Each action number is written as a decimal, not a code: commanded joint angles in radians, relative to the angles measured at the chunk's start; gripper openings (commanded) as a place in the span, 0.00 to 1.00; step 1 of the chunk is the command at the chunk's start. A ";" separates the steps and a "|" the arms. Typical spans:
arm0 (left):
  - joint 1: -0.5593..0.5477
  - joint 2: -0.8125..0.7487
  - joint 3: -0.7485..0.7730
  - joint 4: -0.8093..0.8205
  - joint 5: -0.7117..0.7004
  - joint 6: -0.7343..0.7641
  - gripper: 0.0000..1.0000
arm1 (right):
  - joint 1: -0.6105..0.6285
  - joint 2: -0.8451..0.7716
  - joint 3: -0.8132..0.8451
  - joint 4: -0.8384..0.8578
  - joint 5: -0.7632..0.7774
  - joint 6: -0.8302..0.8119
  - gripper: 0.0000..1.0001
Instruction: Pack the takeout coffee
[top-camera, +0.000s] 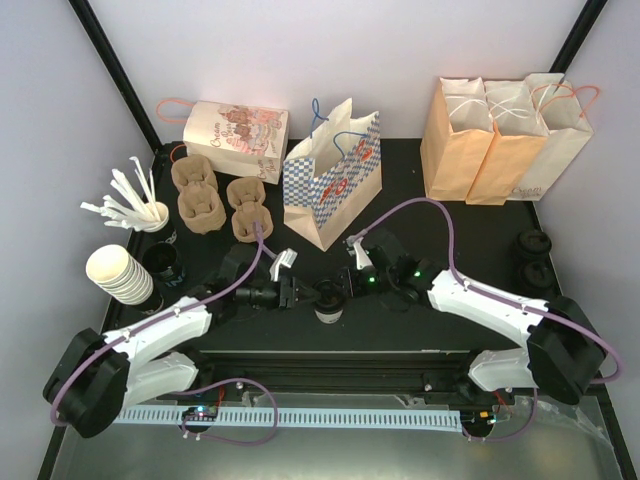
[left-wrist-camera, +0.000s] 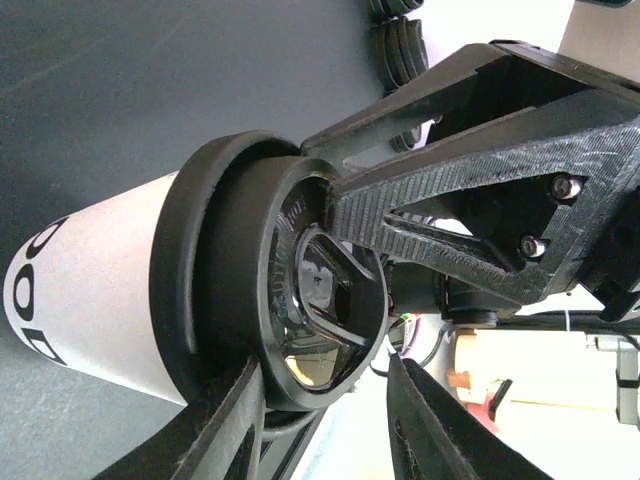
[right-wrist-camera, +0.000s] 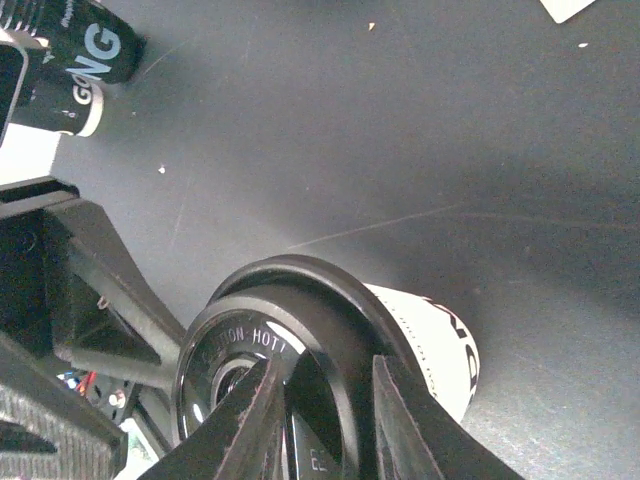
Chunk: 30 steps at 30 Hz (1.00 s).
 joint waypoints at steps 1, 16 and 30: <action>-0.082 0.123 -0.086 -0.136 -0.167 -0.003 0.38 | 0.038 0.090 0.008 -0.126 -0.053 -0.019 0.28; -0.095 0.033 0.151 -0.333 -0.201 0.021 0.41 | -0.003 0.145 0.219 -0.260 0.019 -0.160 0.32; -0.030 -0.009 0.336 -0.507 -0.243 0.130 0.51 | -0.011 0.005 0.292 -0.441 0.132 -0.107 0.41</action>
